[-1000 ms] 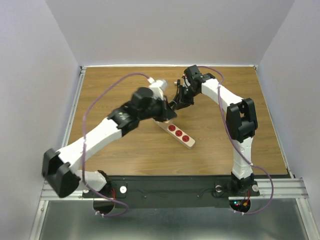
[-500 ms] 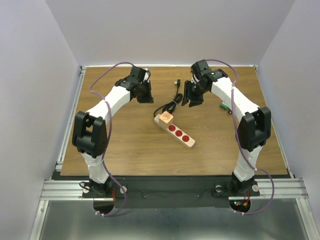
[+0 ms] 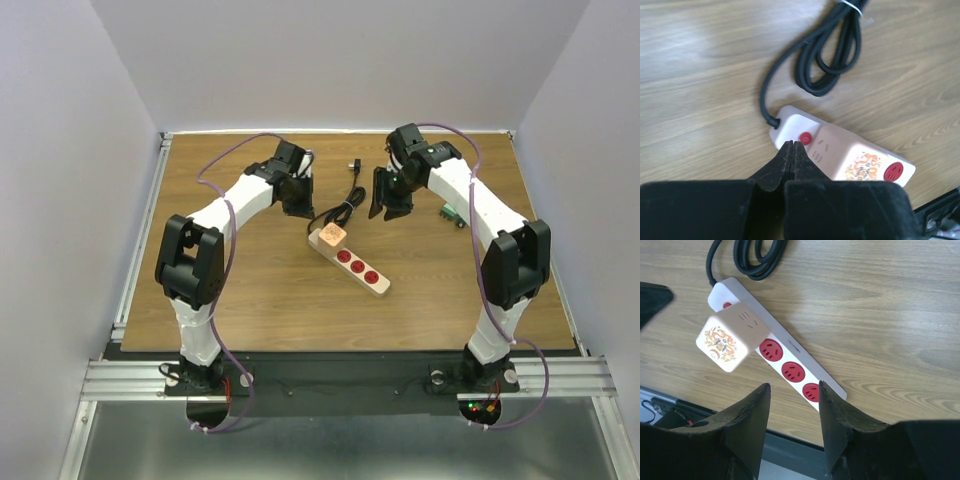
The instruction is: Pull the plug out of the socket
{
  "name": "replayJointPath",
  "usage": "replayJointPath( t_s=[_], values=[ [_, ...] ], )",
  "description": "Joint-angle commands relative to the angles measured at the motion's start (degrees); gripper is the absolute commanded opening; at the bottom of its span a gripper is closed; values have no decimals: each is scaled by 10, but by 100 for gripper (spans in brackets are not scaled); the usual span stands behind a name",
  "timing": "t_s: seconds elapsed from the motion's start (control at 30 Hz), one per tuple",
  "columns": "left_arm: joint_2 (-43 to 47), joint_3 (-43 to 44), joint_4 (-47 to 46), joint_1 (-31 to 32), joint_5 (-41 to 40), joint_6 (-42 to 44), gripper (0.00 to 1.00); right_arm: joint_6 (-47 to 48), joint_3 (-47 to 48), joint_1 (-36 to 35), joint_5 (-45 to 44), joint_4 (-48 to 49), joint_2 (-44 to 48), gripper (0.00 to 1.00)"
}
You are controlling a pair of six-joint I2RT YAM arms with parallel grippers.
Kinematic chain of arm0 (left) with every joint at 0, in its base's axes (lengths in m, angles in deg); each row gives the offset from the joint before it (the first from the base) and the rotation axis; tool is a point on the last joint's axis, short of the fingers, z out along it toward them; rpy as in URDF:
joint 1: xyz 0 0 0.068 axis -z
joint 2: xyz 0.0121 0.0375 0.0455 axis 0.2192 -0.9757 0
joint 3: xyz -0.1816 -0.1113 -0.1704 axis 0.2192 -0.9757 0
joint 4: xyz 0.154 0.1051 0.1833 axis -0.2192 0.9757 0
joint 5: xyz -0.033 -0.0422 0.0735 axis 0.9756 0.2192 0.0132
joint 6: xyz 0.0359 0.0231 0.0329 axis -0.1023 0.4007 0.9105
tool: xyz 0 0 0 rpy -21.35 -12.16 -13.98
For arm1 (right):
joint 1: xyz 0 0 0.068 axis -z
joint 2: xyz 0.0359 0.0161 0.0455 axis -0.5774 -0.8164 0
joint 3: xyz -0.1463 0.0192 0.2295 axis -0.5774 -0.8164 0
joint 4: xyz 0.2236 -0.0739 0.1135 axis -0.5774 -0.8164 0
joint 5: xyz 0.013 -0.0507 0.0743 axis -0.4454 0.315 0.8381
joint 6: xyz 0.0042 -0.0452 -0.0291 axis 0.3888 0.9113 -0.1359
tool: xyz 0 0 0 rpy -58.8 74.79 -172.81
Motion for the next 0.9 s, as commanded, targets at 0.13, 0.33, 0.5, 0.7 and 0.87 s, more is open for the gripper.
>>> replayJointPath(
  t_s=[0.13, 0.33, 0.5, 0.7, 0.87],
  values=[
    [-28, -17, -9, 41, 8, 25, 0, 49, 26, -36, 29, -9, 12, 57],
    [-44, -32, -19, 41, -15, 31, 0, 102, 61, -80, 4, -12, -9, 64],
    [-52, -42, -32, 40, -8, 37, 0, 151, 47, -106, 1, 22, -12, 67],
    [-69, -54, -52, 38, 18, 46, 0, 246, -63, -132, -13, 172, 38, 74],
    [-84, -59, -55, 35, 33, 56, 0, 308, -112, -132, 35, 250, 55, 74]
  ],
)
